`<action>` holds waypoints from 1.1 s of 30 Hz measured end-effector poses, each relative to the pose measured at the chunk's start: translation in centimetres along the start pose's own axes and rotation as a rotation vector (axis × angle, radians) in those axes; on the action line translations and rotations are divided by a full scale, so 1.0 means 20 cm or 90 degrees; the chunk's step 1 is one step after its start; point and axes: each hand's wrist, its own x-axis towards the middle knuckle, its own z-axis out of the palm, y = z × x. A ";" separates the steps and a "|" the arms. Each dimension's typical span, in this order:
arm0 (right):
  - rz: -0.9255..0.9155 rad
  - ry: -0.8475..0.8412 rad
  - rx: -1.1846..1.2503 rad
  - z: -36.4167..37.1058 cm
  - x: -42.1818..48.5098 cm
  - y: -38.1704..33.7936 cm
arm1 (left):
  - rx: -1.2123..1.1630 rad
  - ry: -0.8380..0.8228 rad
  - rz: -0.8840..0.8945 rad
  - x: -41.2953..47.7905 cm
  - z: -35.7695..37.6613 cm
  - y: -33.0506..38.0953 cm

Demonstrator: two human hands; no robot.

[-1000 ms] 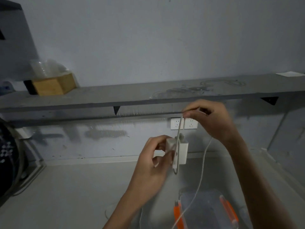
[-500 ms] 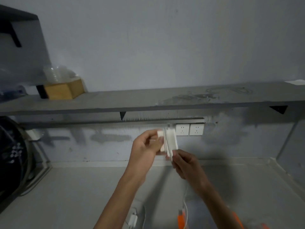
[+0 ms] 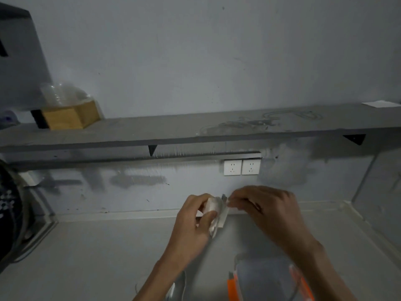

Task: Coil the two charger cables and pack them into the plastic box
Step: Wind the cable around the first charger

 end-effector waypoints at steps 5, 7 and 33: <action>0.035 0.016 0.164 -0.06 0.15 0.06 | -0.075 -0.088 0.079 -0.08 -0.08 0.22; 0.060 0.007 0.257 -0.03 0.18 0.08 | -0.080 -0.097 0.081 -0.09 -0.12 0.28; 0.183 -0.236 0.184 0.26 -0.02 -0.25 | 0.067 0.115 -0.006 -0.02 -0.22 -0.24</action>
